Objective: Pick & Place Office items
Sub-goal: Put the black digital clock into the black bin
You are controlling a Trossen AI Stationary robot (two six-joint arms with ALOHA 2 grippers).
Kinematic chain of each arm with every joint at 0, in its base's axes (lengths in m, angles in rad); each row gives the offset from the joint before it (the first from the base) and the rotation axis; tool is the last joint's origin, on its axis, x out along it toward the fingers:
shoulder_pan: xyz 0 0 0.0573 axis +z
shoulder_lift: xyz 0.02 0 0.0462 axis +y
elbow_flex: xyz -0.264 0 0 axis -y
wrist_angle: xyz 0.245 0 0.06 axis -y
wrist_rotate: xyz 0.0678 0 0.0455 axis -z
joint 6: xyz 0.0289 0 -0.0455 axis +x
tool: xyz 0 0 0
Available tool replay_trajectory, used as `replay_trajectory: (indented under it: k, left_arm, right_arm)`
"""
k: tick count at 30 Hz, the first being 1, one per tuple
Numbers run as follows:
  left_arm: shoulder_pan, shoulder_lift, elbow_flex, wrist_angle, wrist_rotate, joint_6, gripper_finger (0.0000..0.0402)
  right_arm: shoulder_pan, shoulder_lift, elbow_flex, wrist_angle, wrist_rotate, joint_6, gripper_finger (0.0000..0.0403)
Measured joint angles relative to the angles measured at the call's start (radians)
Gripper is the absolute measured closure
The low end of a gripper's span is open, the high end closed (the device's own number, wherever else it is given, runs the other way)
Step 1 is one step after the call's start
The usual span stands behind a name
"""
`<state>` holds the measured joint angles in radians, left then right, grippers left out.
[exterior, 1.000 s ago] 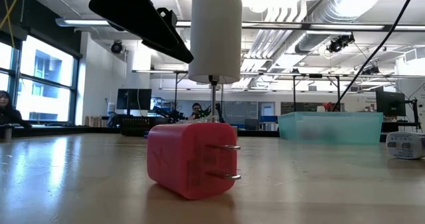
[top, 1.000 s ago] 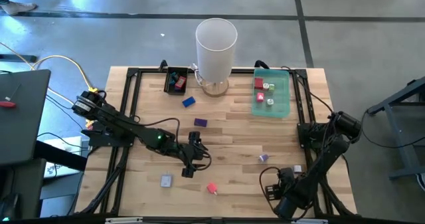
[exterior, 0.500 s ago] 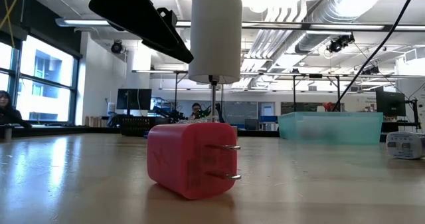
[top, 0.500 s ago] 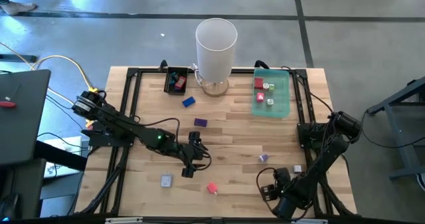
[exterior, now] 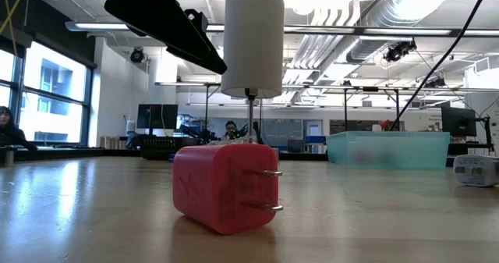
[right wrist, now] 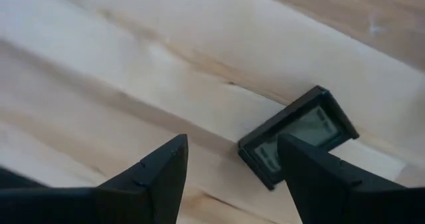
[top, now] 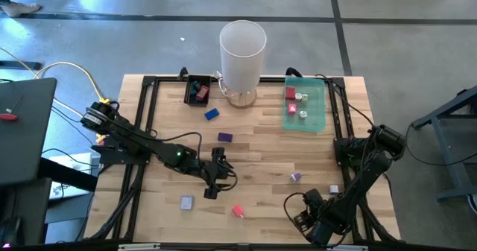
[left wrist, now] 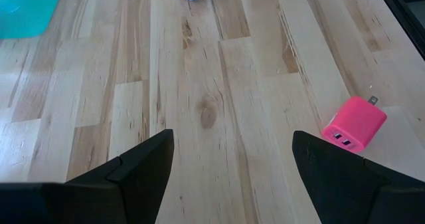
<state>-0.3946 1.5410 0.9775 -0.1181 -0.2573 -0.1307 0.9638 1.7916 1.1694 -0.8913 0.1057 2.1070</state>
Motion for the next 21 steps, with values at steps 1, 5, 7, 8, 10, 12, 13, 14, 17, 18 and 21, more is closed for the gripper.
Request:
replay_trajectory:
  k: [1,5,7,8,10,12,13,14,17,18,21]
  left_arm:
    - [0.000,0.000,0.000,0.000,0.000,0.000,0.0103]
    - [0.000,0.000,0.000,0.000,0.000,0.000,0.0103]
    - [0.000,0.000,0.000,0.000,0.000,0.000,0.0103]
    - [0.000,0.000,0.000,0.000,0.000,0.000,0.0103]
    - [0.000,0.000,0.000,0.000,0.000,0.000,0.0103]
    - [0.000,0.000,0.000,0.000,0.000,0.000,0.0103]
    - [0.000,0.000,0.000,0.000,0.000,0.000,0.0103]
    - [0.000,0.000,0.000,0.001,0.000,0.000,0.0103]
    - [0.000,0.000,0.000,0.007,0.000,0.001,0.0103]
    - [0.002,0.000,0.000,0.012,0.000,0.001,0.0103]
    - [0.007,0.000,0.000,0.018,0.000,0.001,0.0103]
  right_arm:
    - [0.000,0.000,0.000,0.000,-0.011,-0.041,0.0181]
    - [-0.004,0.000,0.000,0.003,-0.036,-0.187,0.0181]
    - [-0.006,0.000,0.000,0.003,-0.037,-0.256,0.0181]
    - [-0.010,0.000,0.000,0.003,-0.037,-0.294,0.0181]
    - [-0.015,0.000,0.000,0.004,-0.034,-0.368,0.0181]
    - [-0.024,0.000,0.000,0.008,-0.033,-0.443,0.0181]
    - [-0.031,0.000,0.000,0.014,-0.033,-0.472,0.0181]
    - [-0.038,0.000,0.000,0.021,-0.033,-0.499,0.0181]
    - [-0.057,0.000,0.000,0.026,-0.031,-0.568,0.0181]
    - [-0.062,0.000,0.000,0.028,-0.029,-0.585,0.0181]
    - [-0.076,0.000,0.000,0.032,-0.029,-0.619,0.0181]
